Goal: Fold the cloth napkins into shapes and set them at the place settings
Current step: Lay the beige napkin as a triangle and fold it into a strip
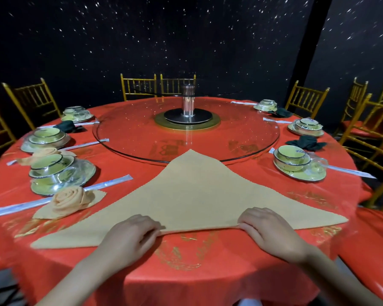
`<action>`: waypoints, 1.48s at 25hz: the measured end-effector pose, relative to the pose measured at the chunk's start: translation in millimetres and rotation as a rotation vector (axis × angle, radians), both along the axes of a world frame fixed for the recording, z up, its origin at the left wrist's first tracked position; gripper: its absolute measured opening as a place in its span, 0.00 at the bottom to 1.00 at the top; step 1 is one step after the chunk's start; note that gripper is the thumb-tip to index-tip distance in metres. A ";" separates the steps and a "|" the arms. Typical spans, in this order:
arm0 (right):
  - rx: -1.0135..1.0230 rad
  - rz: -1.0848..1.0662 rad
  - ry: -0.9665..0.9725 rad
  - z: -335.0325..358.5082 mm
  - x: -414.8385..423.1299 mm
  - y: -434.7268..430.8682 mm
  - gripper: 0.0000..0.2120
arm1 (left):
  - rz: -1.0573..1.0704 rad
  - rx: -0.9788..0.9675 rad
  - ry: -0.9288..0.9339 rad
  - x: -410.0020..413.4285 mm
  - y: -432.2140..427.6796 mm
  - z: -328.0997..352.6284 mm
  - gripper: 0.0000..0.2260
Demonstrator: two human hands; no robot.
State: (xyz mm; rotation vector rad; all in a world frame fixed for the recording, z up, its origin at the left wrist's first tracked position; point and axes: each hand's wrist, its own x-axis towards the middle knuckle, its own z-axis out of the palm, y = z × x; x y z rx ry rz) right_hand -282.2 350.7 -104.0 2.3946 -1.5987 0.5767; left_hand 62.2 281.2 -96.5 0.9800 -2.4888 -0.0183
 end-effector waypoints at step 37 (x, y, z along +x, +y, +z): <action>-0.010 -0.578 0.040 -3.2 -140.3 -2.3 0.25 | 0.061 0.006 -0.313 -194.2 47.2 -11.6 0.26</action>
